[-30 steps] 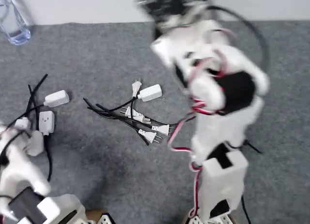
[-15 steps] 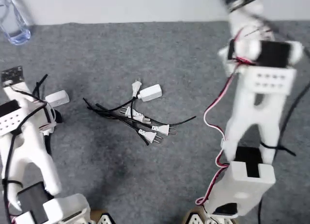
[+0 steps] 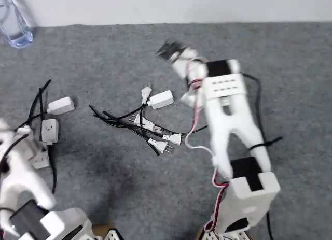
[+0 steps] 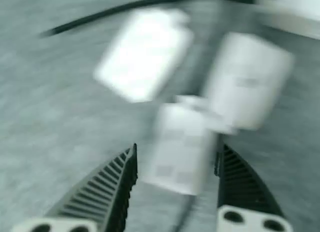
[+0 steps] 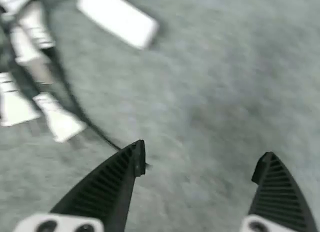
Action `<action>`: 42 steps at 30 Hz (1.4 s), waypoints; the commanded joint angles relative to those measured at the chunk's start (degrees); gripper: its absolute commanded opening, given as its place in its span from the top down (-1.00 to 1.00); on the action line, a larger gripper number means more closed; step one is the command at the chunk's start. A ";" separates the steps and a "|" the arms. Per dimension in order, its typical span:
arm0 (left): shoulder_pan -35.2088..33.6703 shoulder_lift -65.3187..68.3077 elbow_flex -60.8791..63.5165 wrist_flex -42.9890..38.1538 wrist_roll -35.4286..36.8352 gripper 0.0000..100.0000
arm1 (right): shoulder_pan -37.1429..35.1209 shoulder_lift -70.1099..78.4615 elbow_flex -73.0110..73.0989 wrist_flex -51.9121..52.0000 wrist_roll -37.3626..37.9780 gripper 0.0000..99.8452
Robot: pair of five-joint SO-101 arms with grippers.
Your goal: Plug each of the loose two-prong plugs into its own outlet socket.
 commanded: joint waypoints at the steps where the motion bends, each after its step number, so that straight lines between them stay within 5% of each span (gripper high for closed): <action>1: -6.86 -1.49 6.29 -10.64 -0.53 0.51 | -5.93 -1.71 3.52 -1.45 1.23 0.33; 12: -5.71 -2.02 6.37 -10.64 -0.53 0.51 | -18.15 -1.71 12.92 -6.81 13.89 0.33; 18: -5.80 -2.02 6.37 -10.64 -0.53 0.51 | -22.46 -1.63 12.92 -11.03 14.51 0.33; 26: -5.89 -2.02 6.37 -10.64 -0.53 0.51 | -22.46 9.71 9.85 -17.01 14.24 0.33; 42: -5.89 -1.93 6.37 -10.73 -0.53 0.51 | -19.38 25.71 -8.26 -10.42 14.33 0.33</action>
